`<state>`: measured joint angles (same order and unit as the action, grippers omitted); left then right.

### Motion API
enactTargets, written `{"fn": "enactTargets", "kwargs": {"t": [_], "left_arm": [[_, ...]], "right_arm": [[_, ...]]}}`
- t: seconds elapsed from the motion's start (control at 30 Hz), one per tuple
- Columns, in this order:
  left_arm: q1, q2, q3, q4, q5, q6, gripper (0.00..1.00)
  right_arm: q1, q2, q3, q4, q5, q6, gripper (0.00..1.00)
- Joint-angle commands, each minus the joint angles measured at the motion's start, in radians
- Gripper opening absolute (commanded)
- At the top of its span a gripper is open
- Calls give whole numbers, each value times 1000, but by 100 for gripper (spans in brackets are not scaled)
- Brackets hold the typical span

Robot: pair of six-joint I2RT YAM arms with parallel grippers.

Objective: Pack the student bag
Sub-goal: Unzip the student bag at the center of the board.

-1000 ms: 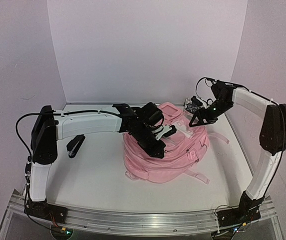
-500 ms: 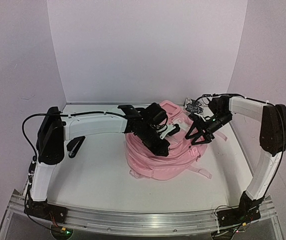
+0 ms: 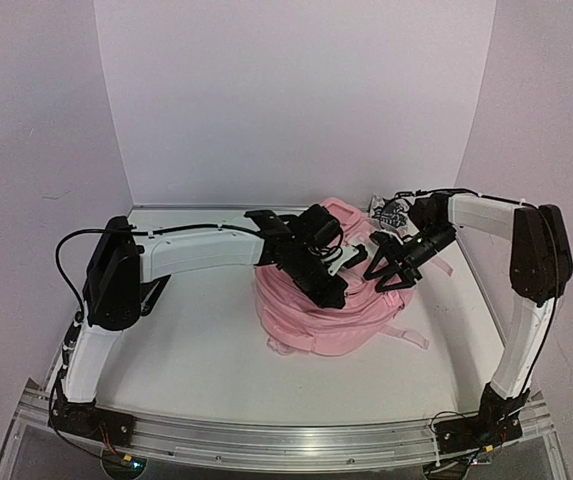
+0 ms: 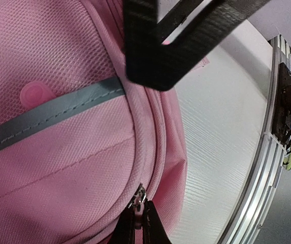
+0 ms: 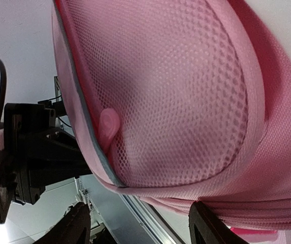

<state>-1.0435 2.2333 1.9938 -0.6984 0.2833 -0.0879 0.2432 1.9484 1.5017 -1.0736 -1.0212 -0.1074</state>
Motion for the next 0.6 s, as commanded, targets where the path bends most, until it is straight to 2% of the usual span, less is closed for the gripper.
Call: {"fn": "enactTargets", "kwargs": {"t": [0.0,0.27,0.4,0.57], "left_arm": [[13,19,71,90,-21,32,0],[15,-29,-6,101,-75,21,0],[17,-62,-47,97,-97,23,0],[37,-113,-113,56,-111,6,0]], "right_arm": [[10,49,47,15,27,41,61],[10,63,47,27,62,71,27],[8,67,45,29,100,76,2],[3,52,34,25,169,63,0]]}}
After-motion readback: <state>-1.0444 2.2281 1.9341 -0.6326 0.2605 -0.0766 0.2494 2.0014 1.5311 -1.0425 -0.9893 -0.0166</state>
